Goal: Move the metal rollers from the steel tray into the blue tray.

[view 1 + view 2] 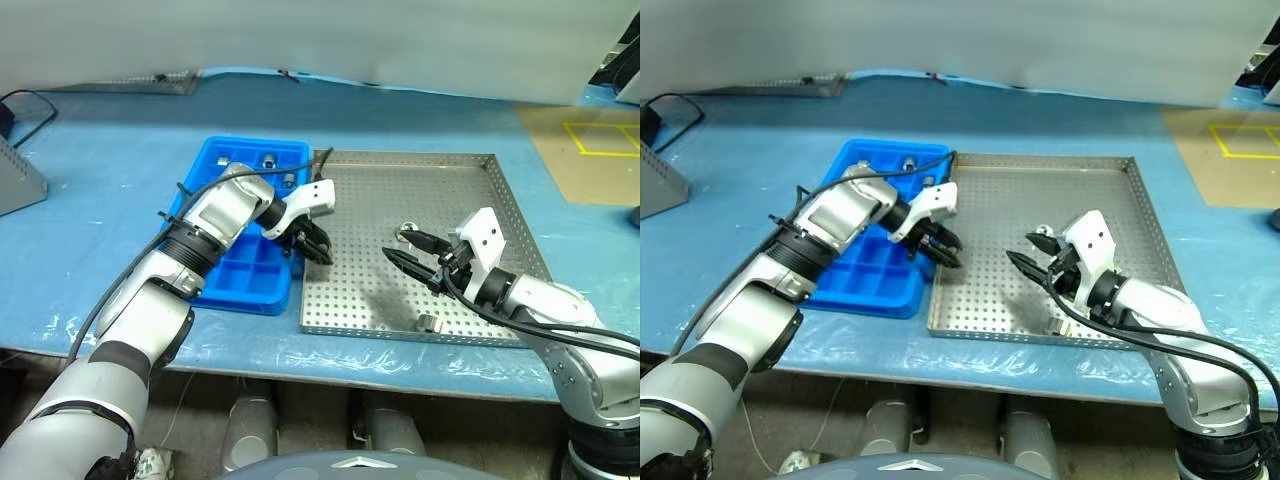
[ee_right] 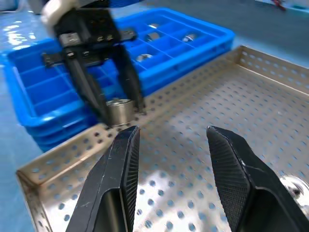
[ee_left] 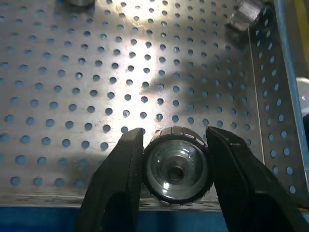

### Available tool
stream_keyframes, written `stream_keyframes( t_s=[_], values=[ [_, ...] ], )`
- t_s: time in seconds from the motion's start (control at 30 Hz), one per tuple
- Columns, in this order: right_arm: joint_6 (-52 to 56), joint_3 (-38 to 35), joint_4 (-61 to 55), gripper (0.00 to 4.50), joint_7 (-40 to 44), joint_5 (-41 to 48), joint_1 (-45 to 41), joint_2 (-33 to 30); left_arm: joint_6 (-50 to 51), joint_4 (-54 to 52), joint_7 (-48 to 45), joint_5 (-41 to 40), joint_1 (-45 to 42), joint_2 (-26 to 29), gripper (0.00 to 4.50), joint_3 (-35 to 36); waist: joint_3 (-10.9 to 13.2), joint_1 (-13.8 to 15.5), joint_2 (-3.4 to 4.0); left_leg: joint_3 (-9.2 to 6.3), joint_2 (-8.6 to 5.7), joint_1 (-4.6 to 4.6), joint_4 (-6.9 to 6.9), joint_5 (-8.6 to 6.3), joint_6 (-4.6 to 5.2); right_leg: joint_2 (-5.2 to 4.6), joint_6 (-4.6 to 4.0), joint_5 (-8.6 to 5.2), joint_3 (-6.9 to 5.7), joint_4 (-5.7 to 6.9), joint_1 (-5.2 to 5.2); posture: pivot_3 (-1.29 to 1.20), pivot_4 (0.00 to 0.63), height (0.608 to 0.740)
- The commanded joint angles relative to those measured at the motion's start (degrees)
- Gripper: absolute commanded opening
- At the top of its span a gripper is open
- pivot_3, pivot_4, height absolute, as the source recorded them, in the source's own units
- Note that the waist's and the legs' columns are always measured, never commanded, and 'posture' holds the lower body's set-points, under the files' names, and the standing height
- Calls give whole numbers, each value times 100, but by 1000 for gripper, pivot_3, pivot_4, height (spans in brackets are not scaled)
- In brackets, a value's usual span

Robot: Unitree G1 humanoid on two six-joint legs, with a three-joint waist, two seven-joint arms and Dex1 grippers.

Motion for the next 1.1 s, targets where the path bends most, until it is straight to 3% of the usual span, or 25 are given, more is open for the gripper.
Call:
stream_keyframes(
  t_s=[0.03,0.33,0.5,0.7,1.1],
  values=[
    [-37,385,270,2260,267,54,-608,-94,540,-621,129,-707,-115,309,1717,1016,1,45,1,-1,0,-7,1,3,-4,0,0,0,0,6,-8,128,150,740],
    [-661,1303,1655,2260,994,-372,-1960,0,1586,-2291,1556,-1156,1251,1116,1717,2254,0,358,7,-8,5,-32,1,8,-14,-4,-13,-7,-1,34,-47,345,150,740],
    [-1342,1742,2492,2260,1280,-815,-2360,324,1316,-2959,1948,-1265,2502,1553,1717,2621,0,535,7,-14,8,-72,7,9,-16,-4,-15,-7,-7,40,-77,409,150,740],
    [-1844,1856,2927,2260,1565,-1118,-2387,429,1228,-3220,2409,-1342,3397,1617,1717,2790,1,827,7,-17,8,-75,13,8,-16,-5,-15,-7,-8,44,-75,433,150,740],
    [-1977,1866,2870,2260,1601,-1400,-2185,470,988,-2735,2850,-1345,3491,1415,1717,2510,0,980,6,-19,10,-56,16,16,-29,-4,-14,-8,0,71,-72,395,150,740]
  ],
)
